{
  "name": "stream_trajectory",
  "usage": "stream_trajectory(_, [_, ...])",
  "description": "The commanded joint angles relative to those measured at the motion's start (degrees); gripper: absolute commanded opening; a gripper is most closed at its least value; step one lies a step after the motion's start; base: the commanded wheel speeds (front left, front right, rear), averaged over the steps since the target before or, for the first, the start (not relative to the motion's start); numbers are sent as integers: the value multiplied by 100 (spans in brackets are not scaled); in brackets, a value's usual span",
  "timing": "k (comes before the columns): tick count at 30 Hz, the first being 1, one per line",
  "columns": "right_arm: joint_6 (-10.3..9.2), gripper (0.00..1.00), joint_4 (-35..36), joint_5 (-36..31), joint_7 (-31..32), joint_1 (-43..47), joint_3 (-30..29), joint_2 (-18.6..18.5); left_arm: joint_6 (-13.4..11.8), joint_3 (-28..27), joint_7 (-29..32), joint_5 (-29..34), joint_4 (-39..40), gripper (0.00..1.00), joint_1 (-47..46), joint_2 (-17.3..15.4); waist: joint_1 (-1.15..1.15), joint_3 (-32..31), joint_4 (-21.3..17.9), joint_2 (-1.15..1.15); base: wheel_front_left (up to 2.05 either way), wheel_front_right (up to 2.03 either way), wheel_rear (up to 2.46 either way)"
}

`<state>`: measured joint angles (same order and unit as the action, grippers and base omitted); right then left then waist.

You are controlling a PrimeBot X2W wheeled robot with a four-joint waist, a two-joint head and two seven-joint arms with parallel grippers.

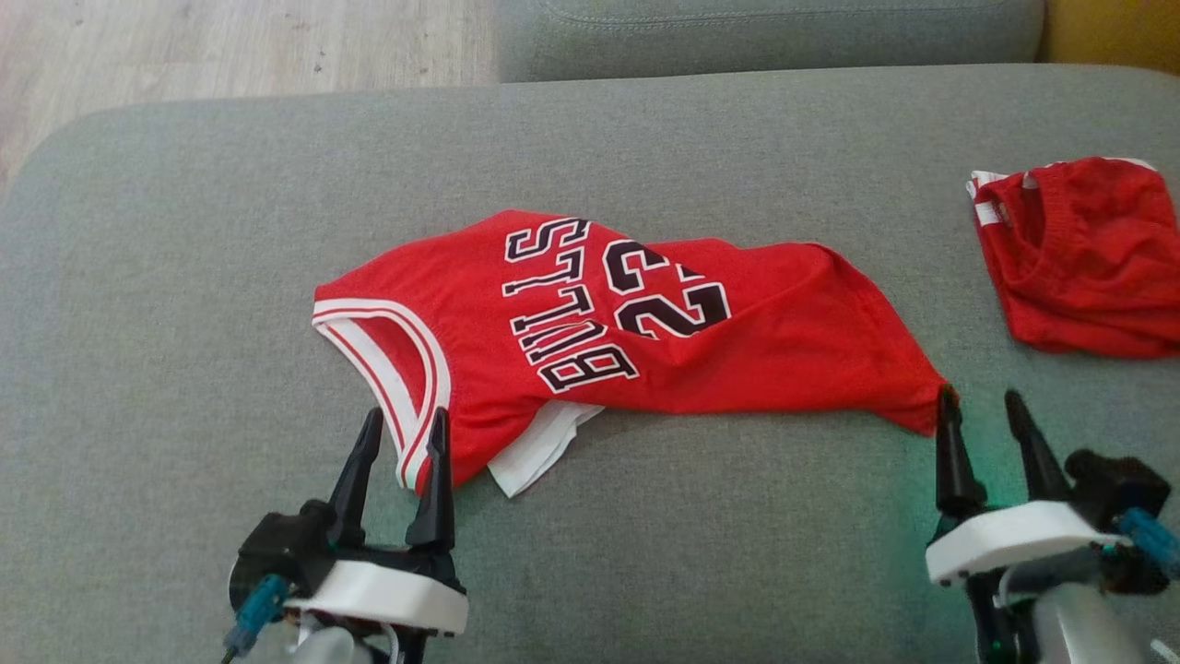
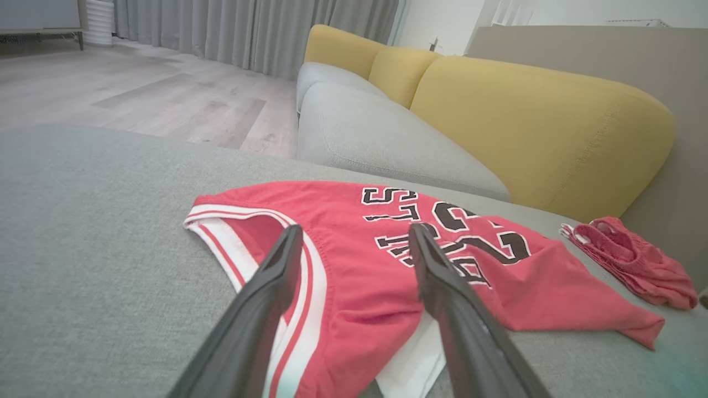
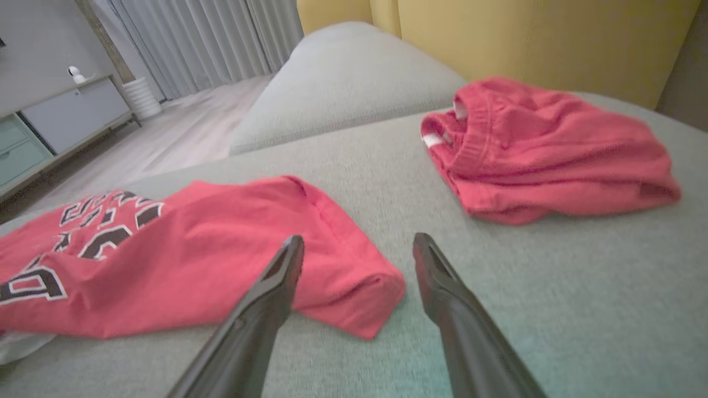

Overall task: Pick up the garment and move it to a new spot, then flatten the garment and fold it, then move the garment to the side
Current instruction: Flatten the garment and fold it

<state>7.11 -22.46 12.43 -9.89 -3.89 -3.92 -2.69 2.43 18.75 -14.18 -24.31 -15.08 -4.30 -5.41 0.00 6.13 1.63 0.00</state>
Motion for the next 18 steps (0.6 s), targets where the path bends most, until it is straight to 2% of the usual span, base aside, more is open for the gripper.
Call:
stream_trajectory(1, [37,100,359,-74,-80,-148,164,-20,-24,-194,29,-56,73,100,-84,-80,0,-12,-14,0,0,0,0])
stream_trajectory(11, [37,100,1470,-113,143,-59,386,-19,-157,-260,546,-354,-733,100,-25,-64,0,32,-99,0,0,0,0])
stream_trajectory(18, [37,100,1879,-104,273,47,446,-19,-58,-256,658,-615,-1084,100,-62,19,0,91,-165,0,0,0,0])
